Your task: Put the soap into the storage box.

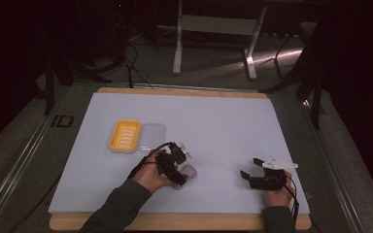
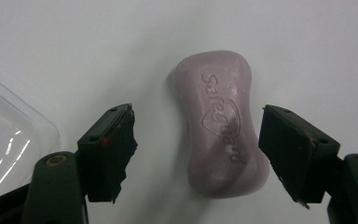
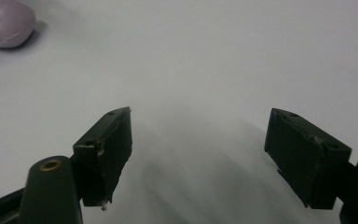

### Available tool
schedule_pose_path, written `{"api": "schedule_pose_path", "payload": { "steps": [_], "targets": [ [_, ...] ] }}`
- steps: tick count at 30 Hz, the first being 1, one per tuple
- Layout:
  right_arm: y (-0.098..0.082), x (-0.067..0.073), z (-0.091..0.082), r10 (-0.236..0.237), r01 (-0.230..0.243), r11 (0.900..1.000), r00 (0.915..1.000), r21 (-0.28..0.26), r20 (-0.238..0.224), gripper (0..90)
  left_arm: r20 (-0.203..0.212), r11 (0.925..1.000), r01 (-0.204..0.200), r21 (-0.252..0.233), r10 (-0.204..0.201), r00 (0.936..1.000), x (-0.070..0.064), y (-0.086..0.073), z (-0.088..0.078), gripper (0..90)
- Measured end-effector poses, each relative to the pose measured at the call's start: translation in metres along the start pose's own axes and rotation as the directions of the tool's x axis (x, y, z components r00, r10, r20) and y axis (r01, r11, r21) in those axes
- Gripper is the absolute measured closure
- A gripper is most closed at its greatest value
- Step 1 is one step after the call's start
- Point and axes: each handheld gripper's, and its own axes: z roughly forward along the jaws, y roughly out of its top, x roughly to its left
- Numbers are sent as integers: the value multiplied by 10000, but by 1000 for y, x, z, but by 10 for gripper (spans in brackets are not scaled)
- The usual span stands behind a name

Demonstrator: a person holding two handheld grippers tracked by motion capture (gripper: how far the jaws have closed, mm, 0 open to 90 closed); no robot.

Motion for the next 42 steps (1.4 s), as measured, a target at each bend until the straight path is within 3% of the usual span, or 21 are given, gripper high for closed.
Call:
{"api": "schedule_pose_path", "payload": {
  "steps": [7, 19, 24, 34, 42],
  "targets": [
    [0, 0, 0, -12, 12, 10000, 10000, 18, -10, 228, 195, 9995, 314, 76, -315, 9993, -2, 3, 9, 236],
    [0, 0, 0, 10, -10, 10000, 10000, 19, -24, 227, 149, 9978, -21, 661, 11, 9999, -12, 5, 24, 211],
    [0, 0, 0, 8, -8, 10000, 10000, 29, -41, 228, 11, 9948, -44, 1013, 43, 10000, -10, 7, 32, 211],
    [0, 0, 0, 0, 0, 10000, 10000, 35, -43, 228, 121, 9901, -54, 1405, 38, 9999, -9, 10, 42, 324],
    [0, 0, 0, 5, -5, 10000, 10000, 49, -43, 228, 499, 9859, 5, 1674, -89, 9987, -3, 14, 43, 367]
  ]
}}
